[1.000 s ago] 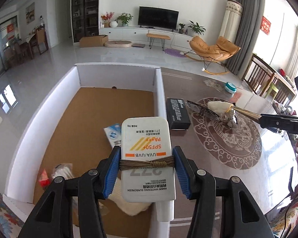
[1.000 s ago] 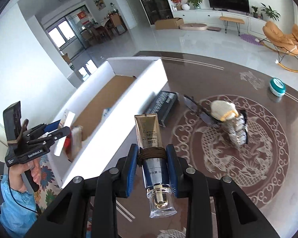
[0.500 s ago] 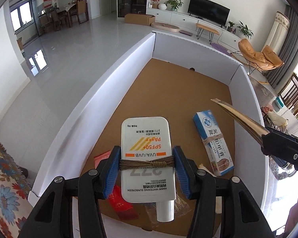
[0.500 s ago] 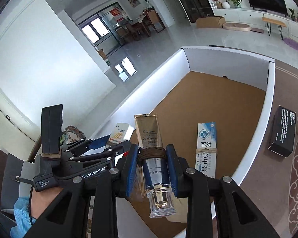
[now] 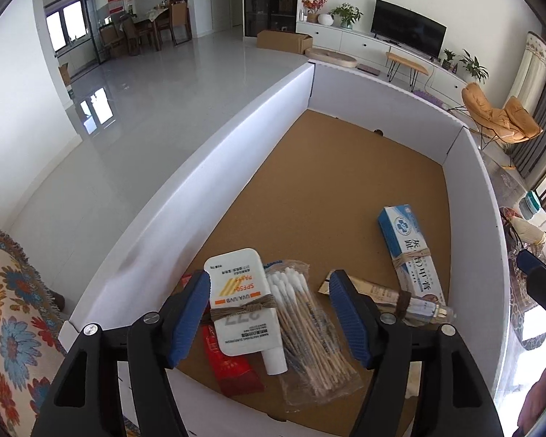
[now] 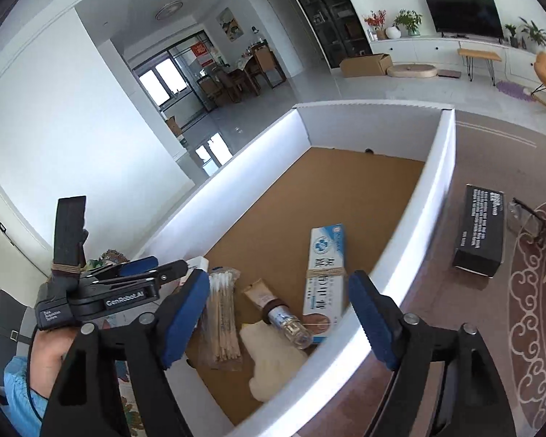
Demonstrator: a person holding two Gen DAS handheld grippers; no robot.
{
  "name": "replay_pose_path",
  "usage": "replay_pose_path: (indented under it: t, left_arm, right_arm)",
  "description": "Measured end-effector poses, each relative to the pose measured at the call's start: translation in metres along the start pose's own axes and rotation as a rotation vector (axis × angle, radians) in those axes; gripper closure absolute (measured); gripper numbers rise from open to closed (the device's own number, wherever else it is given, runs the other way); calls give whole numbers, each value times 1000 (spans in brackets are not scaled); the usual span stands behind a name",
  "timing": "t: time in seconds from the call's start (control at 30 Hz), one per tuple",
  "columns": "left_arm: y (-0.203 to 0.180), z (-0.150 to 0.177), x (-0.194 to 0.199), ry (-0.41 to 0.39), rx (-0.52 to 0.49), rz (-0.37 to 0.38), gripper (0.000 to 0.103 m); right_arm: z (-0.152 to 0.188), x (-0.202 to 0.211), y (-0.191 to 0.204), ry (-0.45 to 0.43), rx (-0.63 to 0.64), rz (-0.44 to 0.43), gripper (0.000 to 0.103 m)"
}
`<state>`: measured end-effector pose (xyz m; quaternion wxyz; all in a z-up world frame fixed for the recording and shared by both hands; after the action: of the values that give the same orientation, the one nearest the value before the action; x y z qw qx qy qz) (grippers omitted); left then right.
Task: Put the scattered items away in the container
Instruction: 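Move both tools back over the table toward the black box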
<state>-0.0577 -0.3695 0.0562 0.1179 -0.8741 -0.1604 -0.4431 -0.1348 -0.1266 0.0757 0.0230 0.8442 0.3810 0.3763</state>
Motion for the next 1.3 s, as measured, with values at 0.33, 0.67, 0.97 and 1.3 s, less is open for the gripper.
replay_pose_path:
  t: [0.33,0.67,0.97,1.3]
  left_arm:
    - [-151,44,83,-91,-303,229,17]
    - [-292,150,20,59,-487,289,12]
    - [-343,178,-18,20,-494,264,11]
    - [-353,169,-35,21,-426,280,0]
  right_arm:
    - [104,86,-163,86,11,458,15]
    - [185,186,-246,119,-35,659,15]
    - [192,197,-266,123,-128,712,12]
    - [195,192,-275,150,-179,681,0]
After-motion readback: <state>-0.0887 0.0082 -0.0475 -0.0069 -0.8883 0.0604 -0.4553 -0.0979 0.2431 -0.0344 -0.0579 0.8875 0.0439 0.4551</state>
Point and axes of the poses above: each gripper's, at about its wrist camera, not at the fingertips, and x roughly against the way its jaws point, y to its left, z to its underside, the point moved 2 cm from there along -x, roughly the way its jaws point, and after that the axes turned 5 degrees about x, right-handed, at the moved point
